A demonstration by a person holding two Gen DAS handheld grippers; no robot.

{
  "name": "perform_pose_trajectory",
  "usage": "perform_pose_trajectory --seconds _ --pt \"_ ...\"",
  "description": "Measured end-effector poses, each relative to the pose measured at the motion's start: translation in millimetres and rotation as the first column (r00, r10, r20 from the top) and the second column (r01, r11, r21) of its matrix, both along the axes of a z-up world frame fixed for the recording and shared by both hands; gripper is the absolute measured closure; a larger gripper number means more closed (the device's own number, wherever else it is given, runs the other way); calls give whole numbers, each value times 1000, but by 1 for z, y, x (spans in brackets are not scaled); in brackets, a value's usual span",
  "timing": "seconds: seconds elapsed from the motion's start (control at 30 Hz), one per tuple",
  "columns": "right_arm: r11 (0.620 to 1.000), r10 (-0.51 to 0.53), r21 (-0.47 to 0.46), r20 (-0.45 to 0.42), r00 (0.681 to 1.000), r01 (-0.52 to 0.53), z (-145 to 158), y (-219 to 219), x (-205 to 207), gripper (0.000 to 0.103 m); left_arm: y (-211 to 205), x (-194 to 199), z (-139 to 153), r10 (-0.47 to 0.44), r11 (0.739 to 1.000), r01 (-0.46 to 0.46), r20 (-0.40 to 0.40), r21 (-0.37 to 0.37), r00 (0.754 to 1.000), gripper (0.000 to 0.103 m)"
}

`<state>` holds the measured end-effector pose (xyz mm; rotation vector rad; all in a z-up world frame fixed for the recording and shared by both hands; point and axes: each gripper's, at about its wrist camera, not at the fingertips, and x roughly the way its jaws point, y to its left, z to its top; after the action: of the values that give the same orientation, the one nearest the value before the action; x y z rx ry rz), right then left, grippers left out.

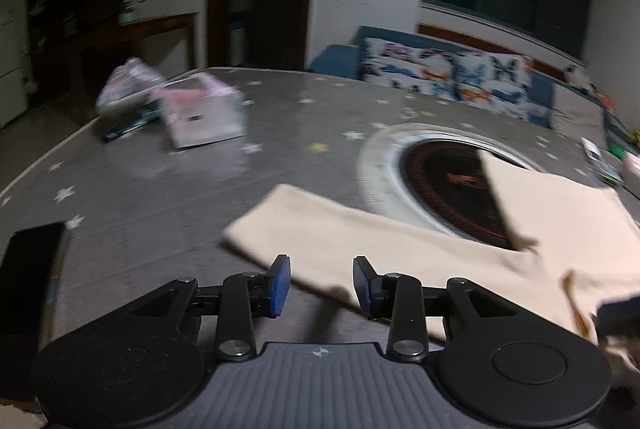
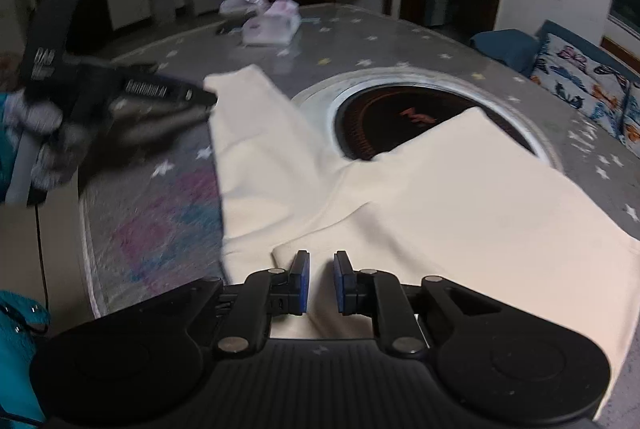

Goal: Fold clothes
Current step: 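Grasp the opposite side and sleeve with the left gripper and lift, then fold the held side across the body and open the left gripper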

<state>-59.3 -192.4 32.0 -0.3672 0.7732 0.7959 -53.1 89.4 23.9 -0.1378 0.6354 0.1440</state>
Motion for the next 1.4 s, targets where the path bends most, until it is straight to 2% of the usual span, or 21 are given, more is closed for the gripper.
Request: perform_pose_trajectory --seconds 0.13,0.2,0.43,0.53,0.57,0.6,0.7,0.8,0.9,1.03,1.17,1.27,1.4 --pt "1000 -12 6 5 1000 12 2 -1 0 90 17 5 -1 76 997 -76 -4 -6 997 62" --pt "1000 -23 14 8 1000 23 4 -3 0 86 24 9 -2 113 994 -113 -4 -7 994 60" --pt "998 -58 41 19 998 57 13 -11 -2 85 37 25 -8 150 986 -152 -33 -67 988 65" --pt "996 -64 56 24 998 63 17 -15 -6 85 39 27 -10 166 982 -167 -22 -84 986 79" --pt "996 -68 60 26 997 66 18 -16 -8 85 41 27 -10 173 980 -174 -21 -96 985 90" --pt "995 -74 65 29 997 72 20 -18 -10 85 43 27 -10 178 977 -180 -21 -118 984 94" --pt "992 -98 81 40 994 95 24 -26 -13 85 46 23 -3 182 967 -177 11 -182 983 98" --pt "986 -135 100 50 990 130 29 -37 -16 85 31 19 16 130 976 -115 70 -186 989 98" --pt "978 -177 117 58 982 170 33 -50 -18 85 4 12 40 33 983 -7 137 -185 990 98" --pt "961 -247 144 65 967 236 36 -74 -23 85 -42 2 70 -123 970 165 222 -179 967 98" --pt "937 -318 175 69 945 303 38 -99 -28 85 -90 -7 87 -269 931 322 271 -172 924 98" --pt "915 -370 200 66 927 351 39 -117 -32 85 -127 -15 96 -375 885 434 293 -170 879 98" --pt "885 -430 220 49 902 410 36 -138 -35 85 -171 -19 92 -488 820 545 282 -178 826 98"
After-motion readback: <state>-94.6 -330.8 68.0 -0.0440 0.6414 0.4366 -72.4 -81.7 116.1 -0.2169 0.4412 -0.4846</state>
